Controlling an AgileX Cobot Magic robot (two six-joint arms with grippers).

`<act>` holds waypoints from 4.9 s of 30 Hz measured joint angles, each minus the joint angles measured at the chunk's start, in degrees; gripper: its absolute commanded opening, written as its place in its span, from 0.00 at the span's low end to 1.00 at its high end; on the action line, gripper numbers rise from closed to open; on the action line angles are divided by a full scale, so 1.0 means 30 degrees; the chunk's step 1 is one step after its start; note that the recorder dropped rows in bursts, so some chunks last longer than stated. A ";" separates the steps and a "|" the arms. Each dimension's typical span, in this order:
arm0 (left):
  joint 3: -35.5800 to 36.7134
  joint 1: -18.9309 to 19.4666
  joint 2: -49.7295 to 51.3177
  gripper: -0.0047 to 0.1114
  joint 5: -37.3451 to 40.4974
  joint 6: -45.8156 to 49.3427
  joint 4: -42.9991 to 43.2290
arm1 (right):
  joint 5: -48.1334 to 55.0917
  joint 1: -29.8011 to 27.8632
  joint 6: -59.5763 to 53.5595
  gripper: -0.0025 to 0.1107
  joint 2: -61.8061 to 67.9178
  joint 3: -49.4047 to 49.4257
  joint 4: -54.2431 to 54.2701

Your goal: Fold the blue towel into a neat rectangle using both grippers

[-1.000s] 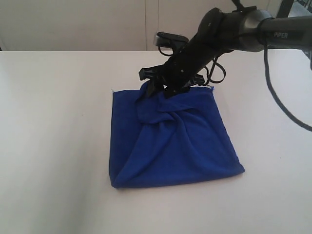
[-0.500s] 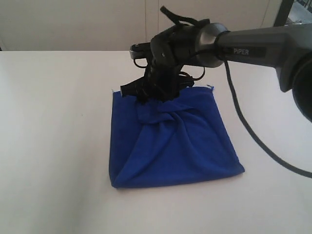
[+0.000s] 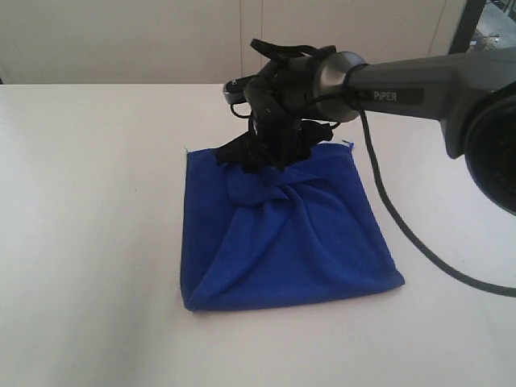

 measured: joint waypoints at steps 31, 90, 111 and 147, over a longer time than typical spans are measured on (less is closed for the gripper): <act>0.0000 0.0000 0.0000 0.04 0.0000 0.0000 0.0000 | -0.0337 0.0158 0.0491 0.50 0.0009 0.0000 0.1492; 0.0000 0.0000 0.0000 0.04 0.0000 0.0545 0.0000 | 0.0733 -0.3273 -0.8257 0.02 -0.1191 0.0000 0.8079; 0.0000 0.0000 0.0000 0.04 -0.2479 0.1784 -0.1122 | 0.2532 -0.6726 -1.2121 0.02 -0.1191 0.0000 1.1541; -0.7647 -1.0700 1.7426 0.49 -0.7395 0.3692 -1.6811 | 0.2934 -0.6857 -1.2204 0.02 -0.1191 0.0000 1.1586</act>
